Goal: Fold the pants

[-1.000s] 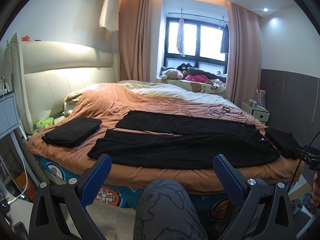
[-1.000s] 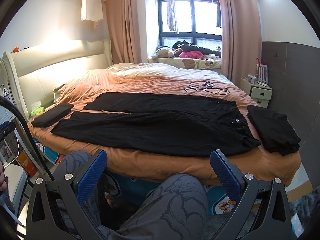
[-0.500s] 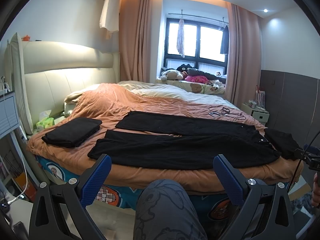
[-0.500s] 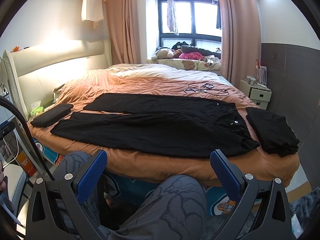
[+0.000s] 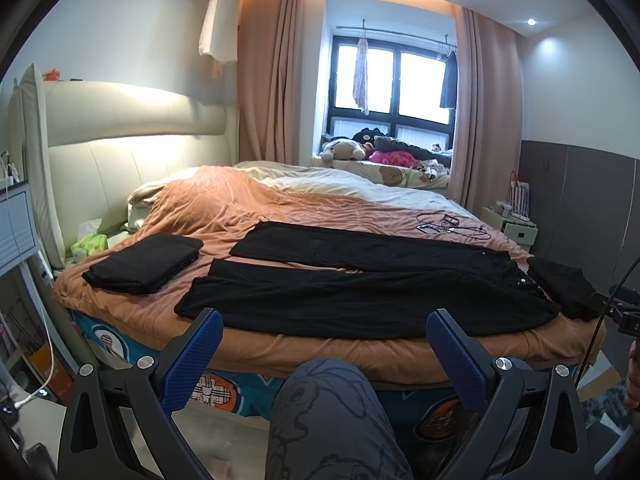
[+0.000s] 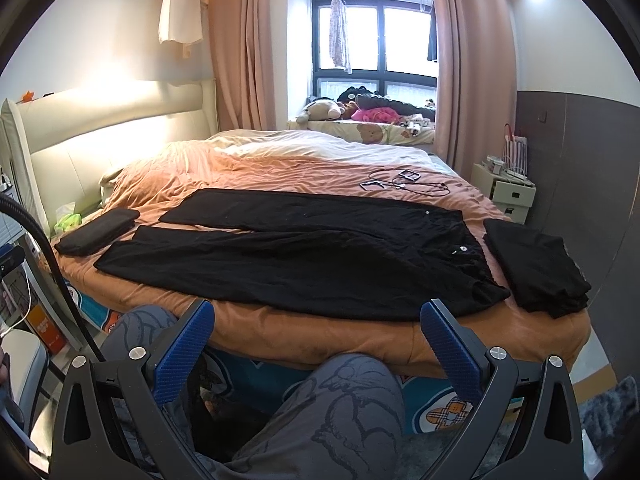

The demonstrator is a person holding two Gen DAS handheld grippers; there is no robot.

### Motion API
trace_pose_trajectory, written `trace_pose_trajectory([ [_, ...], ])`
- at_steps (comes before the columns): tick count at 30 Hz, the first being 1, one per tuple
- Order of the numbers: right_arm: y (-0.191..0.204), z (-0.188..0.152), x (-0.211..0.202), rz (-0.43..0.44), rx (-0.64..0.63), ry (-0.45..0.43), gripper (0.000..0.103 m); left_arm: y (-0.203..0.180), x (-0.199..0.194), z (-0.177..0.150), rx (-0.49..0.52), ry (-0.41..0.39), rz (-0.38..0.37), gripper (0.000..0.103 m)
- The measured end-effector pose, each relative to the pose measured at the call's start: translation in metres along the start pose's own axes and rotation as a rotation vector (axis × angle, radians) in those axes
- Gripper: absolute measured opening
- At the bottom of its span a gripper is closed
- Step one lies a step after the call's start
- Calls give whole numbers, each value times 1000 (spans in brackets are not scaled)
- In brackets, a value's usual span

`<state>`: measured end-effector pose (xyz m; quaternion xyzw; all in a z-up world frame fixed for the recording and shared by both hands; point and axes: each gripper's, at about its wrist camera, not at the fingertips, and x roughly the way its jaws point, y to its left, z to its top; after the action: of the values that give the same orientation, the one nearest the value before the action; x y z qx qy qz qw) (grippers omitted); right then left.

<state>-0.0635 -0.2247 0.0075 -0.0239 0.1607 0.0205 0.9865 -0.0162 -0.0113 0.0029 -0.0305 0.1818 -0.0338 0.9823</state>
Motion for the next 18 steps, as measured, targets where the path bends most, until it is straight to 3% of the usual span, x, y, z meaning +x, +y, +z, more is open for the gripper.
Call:
trace_pose_trajectory([
  [18,12,5,24,-42,-77,33,103,18,28,-3,-54,62,8,103],
])
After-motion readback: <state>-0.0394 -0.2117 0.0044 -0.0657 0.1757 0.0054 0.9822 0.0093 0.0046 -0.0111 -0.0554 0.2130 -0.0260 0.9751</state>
